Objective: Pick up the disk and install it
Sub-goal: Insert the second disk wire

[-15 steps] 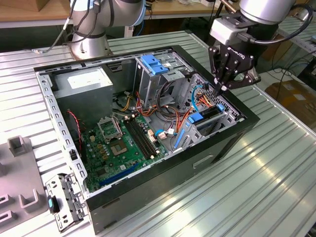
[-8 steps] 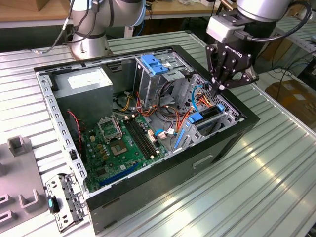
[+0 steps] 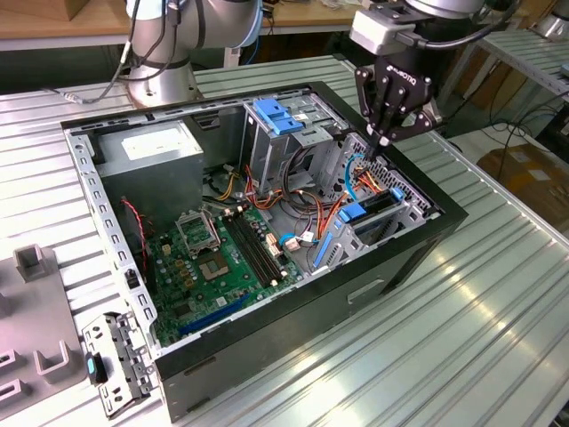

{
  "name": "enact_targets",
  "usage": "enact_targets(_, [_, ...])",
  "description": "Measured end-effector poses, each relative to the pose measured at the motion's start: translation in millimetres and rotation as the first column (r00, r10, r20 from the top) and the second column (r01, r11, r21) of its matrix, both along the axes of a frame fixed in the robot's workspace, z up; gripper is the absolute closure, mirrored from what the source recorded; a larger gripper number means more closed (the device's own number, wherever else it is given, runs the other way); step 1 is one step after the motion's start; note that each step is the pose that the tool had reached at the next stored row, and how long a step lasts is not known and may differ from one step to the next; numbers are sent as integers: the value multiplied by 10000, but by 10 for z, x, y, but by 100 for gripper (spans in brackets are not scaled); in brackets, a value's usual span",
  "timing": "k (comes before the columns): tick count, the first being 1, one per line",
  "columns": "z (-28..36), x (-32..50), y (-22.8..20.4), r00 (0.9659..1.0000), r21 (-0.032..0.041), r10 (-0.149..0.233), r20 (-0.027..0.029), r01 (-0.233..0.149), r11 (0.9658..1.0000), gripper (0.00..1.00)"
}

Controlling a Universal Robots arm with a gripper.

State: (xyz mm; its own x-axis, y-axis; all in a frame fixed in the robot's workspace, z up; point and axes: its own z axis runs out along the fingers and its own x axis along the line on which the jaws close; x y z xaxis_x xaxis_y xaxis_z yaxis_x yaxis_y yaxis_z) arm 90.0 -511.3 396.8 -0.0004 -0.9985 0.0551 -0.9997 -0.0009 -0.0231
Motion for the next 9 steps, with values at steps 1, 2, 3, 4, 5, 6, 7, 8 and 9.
enact_targets(1, [-1,0,10,10000,-12,-1,-33,1,10000,89])
enact_targets(2, [-3,-1,21,10000,-33,-2,-62,2,10000,89])
enact_targets(3, [-5,0,33,10000,-57,-2,-91,1,10000,89])
enact_targets(4, [-7,1,58,9998,-132,0,-175,-2,9999,89])
enact_targets(5, [-7,15,63,9998,-402,-7,-221,-2,9992,89])
enact_targets(6, [-7,28,67,9997,-460,-8,-233,-3,9989,89])
enact_targets(7, [-7,41,72,9997,-487,-9,-238,-3,9988,89])
enact_targets(8, [-8,54,88,9997,-493,-11,-245,-1,9988,89])
enact_targets(9, [-6,59,111,9997,-496,-13,-261,0,9988,89])
